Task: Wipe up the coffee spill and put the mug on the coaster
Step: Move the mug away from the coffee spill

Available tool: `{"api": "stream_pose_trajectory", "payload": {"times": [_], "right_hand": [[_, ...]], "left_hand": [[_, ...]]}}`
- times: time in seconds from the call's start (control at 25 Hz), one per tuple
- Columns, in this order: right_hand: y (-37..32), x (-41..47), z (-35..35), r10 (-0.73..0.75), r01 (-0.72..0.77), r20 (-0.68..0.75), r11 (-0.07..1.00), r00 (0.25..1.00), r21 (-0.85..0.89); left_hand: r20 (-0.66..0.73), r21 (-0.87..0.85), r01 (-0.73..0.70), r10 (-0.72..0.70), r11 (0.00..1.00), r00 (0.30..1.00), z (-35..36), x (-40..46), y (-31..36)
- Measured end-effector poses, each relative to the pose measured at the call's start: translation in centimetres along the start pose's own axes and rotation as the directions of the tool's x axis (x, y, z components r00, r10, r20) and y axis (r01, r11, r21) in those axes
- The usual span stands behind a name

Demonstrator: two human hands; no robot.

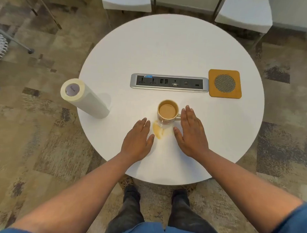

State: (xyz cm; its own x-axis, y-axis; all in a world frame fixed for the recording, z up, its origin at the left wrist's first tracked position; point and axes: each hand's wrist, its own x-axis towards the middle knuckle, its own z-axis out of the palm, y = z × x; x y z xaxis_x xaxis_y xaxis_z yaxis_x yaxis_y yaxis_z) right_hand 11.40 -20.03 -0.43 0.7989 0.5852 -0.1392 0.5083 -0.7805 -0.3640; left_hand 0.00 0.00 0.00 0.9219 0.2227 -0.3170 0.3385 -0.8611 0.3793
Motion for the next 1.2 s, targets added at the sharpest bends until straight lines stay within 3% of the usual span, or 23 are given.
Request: {"api": "stream_pose_trajectory", "payload": {"times": [0.12, 0.44, 0.68, 0.88, 1.2], "right_hand": [[0.2, -0.3, 0.2, 0.038, -0.041, 0.047, 0.998, 0.998, 0.05], [1.0, 0.0, 1.1, 0.154, -0.197, 0.133, 0.885, 0.979, 0.422], [1.0, 2.1, 0.1, 0.266, -0.357, 0.241, 0.615, 0.933, 0.703], [1.2, 4.3, -0.9, 0.279, -0.466, 0.373, 0.498, 0.885, 0.731], [2.1, 5.0, -0.9, 0.202, -0.479, 0.438, 0.473, 0.876, 0.74]], "left_hand": [[0.061, -0.002, 0.02, -0.02, 1.0, 0.998, 0.9, -0.1, -0.2], [0.141, -0.087, 0.096, -0.083, 0.992, 0.986, 3.0, -0.1, -0.7], [0.167, -0.011, 0.089, -0.086, 0.996, 0.982, 3.5, 0.3, -1.1], [0.166, 0.037, 0.112, -0.117, 0.993, 0.979, 3.7, 0.7, -0.7], [0.169, 0.037, 0.166, -0.17, 0.985, 0.971, 3.4, 1.2, -0.3]]}}
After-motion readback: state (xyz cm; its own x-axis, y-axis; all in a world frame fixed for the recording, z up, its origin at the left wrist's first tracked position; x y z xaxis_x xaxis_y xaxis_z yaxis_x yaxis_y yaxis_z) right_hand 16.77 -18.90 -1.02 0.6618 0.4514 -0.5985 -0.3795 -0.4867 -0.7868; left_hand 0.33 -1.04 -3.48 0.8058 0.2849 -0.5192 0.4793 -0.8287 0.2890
